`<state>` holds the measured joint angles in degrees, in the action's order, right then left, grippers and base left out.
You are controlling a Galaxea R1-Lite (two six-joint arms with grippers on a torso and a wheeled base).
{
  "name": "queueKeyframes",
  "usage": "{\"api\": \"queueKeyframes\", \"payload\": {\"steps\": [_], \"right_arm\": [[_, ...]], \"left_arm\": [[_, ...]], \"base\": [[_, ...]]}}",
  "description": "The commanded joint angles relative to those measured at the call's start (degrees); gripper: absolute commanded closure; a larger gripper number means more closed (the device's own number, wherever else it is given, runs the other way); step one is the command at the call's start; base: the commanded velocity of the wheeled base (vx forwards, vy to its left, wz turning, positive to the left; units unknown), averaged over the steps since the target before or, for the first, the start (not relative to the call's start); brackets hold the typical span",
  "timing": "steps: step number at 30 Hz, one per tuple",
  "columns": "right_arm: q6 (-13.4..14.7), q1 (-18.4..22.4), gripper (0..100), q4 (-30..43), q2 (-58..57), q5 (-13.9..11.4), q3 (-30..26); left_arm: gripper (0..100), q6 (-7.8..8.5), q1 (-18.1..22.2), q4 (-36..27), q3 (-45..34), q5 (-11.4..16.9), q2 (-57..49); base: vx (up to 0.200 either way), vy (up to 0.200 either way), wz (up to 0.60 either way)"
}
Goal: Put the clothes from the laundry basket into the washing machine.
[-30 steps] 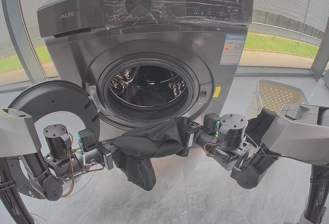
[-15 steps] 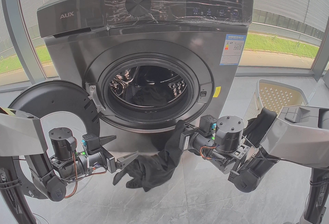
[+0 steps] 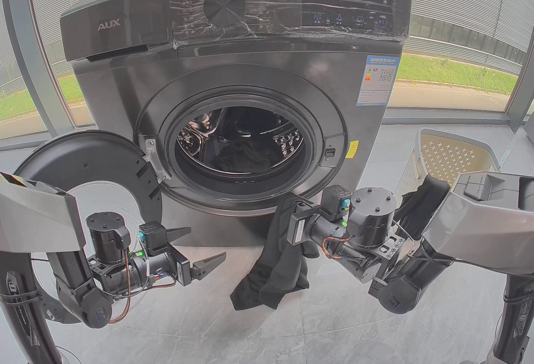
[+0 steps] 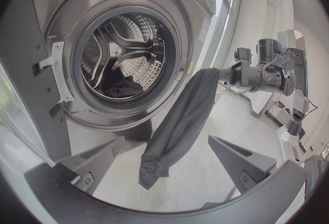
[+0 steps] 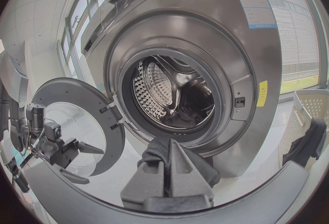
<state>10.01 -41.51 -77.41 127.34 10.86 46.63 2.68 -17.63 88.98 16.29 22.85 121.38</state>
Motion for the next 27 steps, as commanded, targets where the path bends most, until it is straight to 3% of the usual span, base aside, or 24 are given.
{"api": "queueKeyframes", "payload": {"steps": [1, 27], "right_arm": [[-0.08, -0.15, 100, -0.81, -0.52, -0.05, 0.39], [-0.60, -3.67, 100, -0.99, -10.36, -1.72, 6.72]], "left_arm": [[0, 0.13, -0.30, 0.14, -0.38, 0.01, 1.05], [0, 0.22, -2.59, 0.23, -0.38, -0.08, 5.44]], "base": [[0.000, 0.000, 0.00], [0.000, 0.000, 0.00]]}}
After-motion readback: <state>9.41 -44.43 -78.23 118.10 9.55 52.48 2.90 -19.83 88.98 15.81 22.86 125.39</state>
